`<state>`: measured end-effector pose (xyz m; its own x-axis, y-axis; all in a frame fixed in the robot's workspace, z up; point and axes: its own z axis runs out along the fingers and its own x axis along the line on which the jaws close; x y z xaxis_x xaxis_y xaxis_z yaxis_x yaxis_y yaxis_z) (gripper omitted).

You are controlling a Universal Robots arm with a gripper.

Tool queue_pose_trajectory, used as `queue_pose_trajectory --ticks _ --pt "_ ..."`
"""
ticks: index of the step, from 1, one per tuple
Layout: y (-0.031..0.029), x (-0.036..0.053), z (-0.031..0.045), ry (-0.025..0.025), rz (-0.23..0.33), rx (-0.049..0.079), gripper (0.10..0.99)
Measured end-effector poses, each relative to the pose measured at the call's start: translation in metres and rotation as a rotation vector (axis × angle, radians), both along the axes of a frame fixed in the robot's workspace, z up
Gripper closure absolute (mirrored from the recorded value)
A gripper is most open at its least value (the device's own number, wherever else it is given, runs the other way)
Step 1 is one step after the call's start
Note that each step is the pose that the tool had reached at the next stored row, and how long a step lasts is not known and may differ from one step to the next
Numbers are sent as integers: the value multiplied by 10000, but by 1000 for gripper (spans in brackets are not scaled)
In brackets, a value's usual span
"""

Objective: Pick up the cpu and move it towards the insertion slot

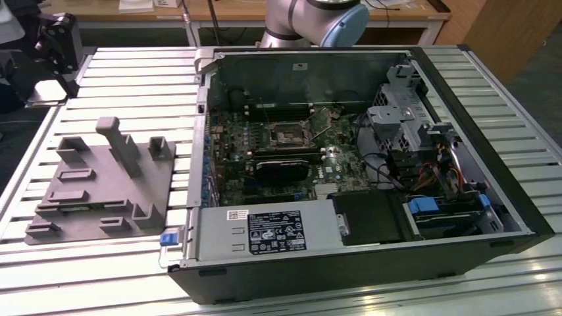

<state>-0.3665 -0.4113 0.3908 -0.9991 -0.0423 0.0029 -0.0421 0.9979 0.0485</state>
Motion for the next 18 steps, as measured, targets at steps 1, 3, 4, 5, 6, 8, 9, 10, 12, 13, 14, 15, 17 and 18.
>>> queue_pose_trajectory --ticks 1,3,4,5,6,8,9,10,12,13,14,15,17,18 --pt "0 11 0 -1 -1 0 541" --pt "0 36 0 0 0 0 541" --pt "0 49 0 -1 0 0 541" --pt "0 63 -1 -2 0 1 541" --pt "0 75 -1 -1 -1 1 541" --pt "0 105 -1 -1 -1 1 541" --pt "0 133 -1 -1 -1 1 541" --pt "0 159 0 -1 -1 1 541" --pt "0 189 0 0 -1 1 541" --pt "0 206 0 0 0 1 541" --pt "0 224 0 -1 0 1 541" --pt "0 245 0 -1 0 1 541" --pt "0 285 -1 -1 0 2 541" --pt "0 303 -1 -1 0 2 541"
